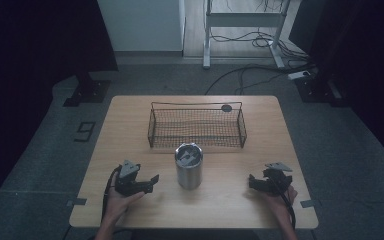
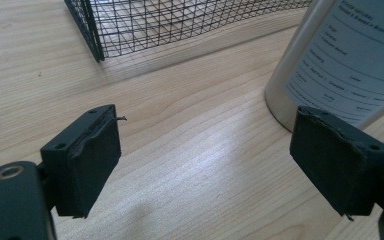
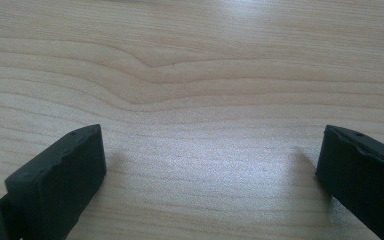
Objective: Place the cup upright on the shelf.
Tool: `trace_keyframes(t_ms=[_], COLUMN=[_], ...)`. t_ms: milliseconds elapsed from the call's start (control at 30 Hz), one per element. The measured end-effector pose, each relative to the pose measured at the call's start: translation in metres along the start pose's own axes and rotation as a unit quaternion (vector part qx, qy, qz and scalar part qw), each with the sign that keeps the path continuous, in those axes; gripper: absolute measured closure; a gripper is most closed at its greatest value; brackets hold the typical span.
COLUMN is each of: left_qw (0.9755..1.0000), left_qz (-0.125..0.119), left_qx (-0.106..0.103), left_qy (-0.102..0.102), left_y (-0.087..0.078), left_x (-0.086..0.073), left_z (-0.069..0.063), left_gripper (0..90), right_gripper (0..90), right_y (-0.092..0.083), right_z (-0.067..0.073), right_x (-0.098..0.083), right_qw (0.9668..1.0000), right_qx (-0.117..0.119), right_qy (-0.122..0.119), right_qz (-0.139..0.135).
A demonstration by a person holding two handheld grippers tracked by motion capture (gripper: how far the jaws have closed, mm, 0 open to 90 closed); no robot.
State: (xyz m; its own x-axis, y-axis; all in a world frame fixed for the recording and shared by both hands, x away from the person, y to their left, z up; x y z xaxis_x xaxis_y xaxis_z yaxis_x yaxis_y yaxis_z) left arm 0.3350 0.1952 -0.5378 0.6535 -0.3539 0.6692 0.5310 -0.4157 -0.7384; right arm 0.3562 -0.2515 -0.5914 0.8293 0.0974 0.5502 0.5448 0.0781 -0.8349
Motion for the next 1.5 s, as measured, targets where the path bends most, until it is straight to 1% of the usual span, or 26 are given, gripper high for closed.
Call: trace_keyframes(t_ms=[67, 267, 367, 500, 533, 633, 700, 867, 1167, 1367, 1500], left_qw=[1.0, 1.0, 1.0, 1.0, 1.0, 1.0, 1.0, 0.9999, 0.9998, 0.9997, 0.9996], left_qz=[-0.001, 0.005, 0.004, 0.0, -0.002, -0.005, -0.007, -0.011, -0.017, -0.021, -0.027], left_qx=[-0.005, -0.006, -0.006, -0.004, -0.004, -0.005, -0.007, -0.002, 0.0, 0.0, -0.003], left_qy=[0.001, 0.005, 0.002, 0.0, 0.0, 0.0, -0.001, -0.008, -0.013, -0.014, -0.011], left_y=[-0.001, 0.001, 0.0, -0.001, -0.003, -0.004, -0.005, -0.008, -0.011, -0.013, -0.016], left_x=[0.0, -0.001, -0.001, -0.001, -0.001, 0.0, 0.0, 0.0, 0.001, 0.001, 0.003], left_z=[-0.001, -0.002, -0.001, -0.002, -0.002, -0.002, -0.001, 0.003, 0.004, 0.004, 0.0], left_gripper=[13.0, 12.4, 12.3, 12.4, 12.4, 12.3, 12.3, 12.4, 12.5, 12.5, 12.4], right_gripper=[0.0, 0.0, 0.0, 0.5, 2.8, 3.1, 3.1, 3.4, 4.0, 4.0, 4.1], right_y=[0.0, 0.0, 0.0, 0.0, -0.001, -0.001, -0.001, -0.001, -0.001, -0.001, -0.001], right_z=[0.0, 0.0, -0.001, -0.001, -0.002, -0.003, -0.003, -0.003, -0.004, -0.004, -0.004], right_x=[0.0, 0.0, 0.001, 0.0, 0.0, 0.0, 0.0, 0.0, 0.0, 0.0, 0.0], right_qw=[1.0, 1.0, 1.0, 1.0, 0.9999, 0.9999, 0.9999, 0.9999, 0.9999, 0.9999, 0.9999], right_qx=[0.0, 0.0, 0.001, -0.001, -0.006, -0.007, -0.007, -0.007, -0.004, -0.004, -0.004], right_qy=[0.0, 0.0, 0.001, 0.001, 0.01, 0.012, 0.011, 0.011, 0.007, 0.007, 0.007], right_qz=[0.0, -0.001, -0.002, -0.002, -0.005, -0.006, -0.007, -0.007, -0.008, -0.008, -0.008])
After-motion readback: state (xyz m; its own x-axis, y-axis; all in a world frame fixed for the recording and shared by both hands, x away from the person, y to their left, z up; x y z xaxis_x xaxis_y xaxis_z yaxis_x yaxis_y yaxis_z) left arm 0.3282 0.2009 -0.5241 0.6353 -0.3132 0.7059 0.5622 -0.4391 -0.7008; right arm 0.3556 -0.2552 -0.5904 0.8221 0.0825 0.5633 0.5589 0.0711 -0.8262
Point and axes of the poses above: each handheld gripper's, and its own axes: y roughly forward along the jaws, x roughly out of its top, z roughly to its left, the point moved 5 cm from there along y, roughly forward along the jaws, and after that the axes turned 12 degrees about z, right-handed, at the moved point
